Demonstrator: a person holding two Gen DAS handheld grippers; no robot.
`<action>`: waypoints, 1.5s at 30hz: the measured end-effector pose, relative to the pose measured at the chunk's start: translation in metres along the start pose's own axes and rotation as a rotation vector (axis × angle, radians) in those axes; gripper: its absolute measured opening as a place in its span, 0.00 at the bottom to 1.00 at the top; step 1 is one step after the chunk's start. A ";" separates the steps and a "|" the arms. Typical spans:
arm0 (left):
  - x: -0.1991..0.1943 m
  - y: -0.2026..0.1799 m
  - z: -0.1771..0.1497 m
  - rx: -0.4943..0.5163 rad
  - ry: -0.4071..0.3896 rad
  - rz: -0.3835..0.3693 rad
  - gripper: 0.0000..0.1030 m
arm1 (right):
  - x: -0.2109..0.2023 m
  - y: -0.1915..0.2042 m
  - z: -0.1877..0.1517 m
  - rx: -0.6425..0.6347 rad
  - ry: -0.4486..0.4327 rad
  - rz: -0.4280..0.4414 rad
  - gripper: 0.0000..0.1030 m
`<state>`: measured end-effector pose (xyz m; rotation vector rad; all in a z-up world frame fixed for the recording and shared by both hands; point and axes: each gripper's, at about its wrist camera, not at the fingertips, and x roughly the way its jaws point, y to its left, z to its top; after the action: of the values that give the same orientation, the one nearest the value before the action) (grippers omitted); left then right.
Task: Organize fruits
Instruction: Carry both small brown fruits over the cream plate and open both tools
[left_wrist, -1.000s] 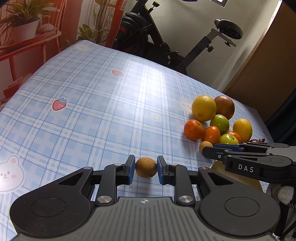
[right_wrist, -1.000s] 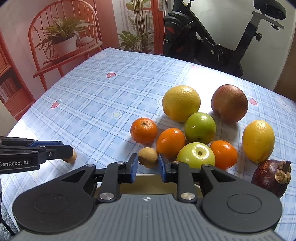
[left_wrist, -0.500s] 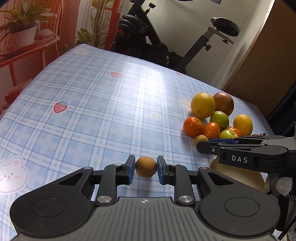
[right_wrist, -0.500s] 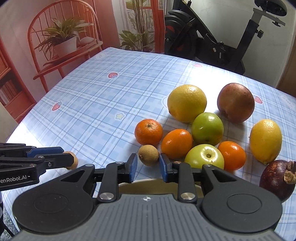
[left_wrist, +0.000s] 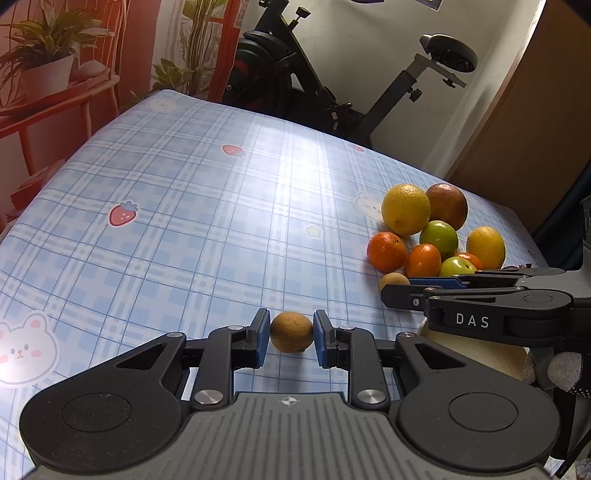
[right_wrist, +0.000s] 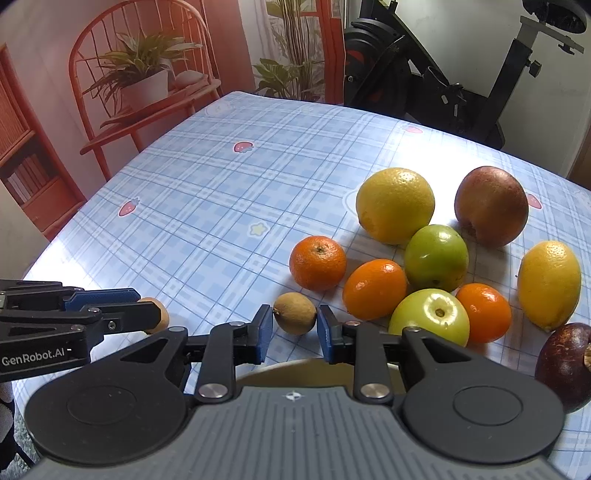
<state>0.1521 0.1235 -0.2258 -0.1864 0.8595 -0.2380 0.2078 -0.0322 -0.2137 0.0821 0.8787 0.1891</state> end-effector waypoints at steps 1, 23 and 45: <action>0.000 0.000 0.000 0.002 -0.001 -0.001 0.26 | 0.001 0.001 0.000 -0.002 -0.002 0.002 0.29; -0.002 -0.076 0.006 0.108 -0.008 -0.112 0.26 | -0.076 -0.058 -0.058 0.146 -0.120 0.026 0.28; 0.032 -0.107 0.013 0.078 0.083 -0.134 0.27 | -0.089 -0.073 -0.079 0.139 -0.184 0.025 0.29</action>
<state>0.1677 0.0126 -0.2131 -0.1627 0.9197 -0.4063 0.1010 -0.1219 -0.2071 0.2372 0.7070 0.1414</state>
